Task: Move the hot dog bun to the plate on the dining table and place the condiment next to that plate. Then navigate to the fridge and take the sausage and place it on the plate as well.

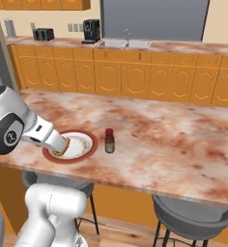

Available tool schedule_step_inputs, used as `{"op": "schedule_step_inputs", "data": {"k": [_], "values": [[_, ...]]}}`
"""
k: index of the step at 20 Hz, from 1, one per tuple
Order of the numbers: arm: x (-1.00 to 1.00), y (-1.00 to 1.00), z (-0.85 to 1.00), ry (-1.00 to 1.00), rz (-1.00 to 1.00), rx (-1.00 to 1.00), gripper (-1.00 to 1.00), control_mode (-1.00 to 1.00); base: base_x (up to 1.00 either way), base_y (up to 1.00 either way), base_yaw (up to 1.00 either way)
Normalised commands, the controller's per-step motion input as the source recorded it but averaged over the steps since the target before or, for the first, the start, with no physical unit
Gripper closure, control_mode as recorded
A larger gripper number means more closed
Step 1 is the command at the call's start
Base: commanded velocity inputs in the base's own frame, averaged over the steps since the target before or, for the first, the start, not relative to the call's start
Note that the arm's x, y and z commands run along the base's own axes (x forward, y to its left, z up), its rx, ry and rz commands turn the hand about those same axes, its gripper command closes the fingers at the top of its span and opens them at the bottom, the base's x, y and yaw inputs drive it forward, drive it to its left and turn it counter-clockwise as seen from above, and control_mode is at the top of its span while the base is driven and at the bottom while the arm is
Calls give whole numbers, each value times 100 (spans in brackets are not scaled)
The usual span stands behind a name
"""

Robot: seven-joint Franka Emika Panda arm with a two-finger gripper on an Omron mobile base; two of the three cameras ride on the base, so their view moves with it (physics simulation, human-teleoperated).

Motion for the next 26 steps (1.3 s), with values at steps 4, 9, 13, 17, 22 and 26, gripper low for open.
{"op": "schedule_step_inputs", "data": {"k": [4, 9, 13, 17, 22, 26], "values": [[0, 0, 0, 0, 0, 0, -100, 100, -94, 28, 28], [0, 0, 0, 0, 0, 0, -100, 100, -63, 81, 62], [0, 0, 0, 0, 0, 0, -100, 100, -23, 87, 69], [0, 0, 0, 0, 0, 0, -100, 100, 21, 78, 68], [0, 0, 0, 0, 0, 0, -100, 100, 76, 73, 50], [0, 0, 0, 0, 0, 0, -100, 100, 100, 55, 33]]}}
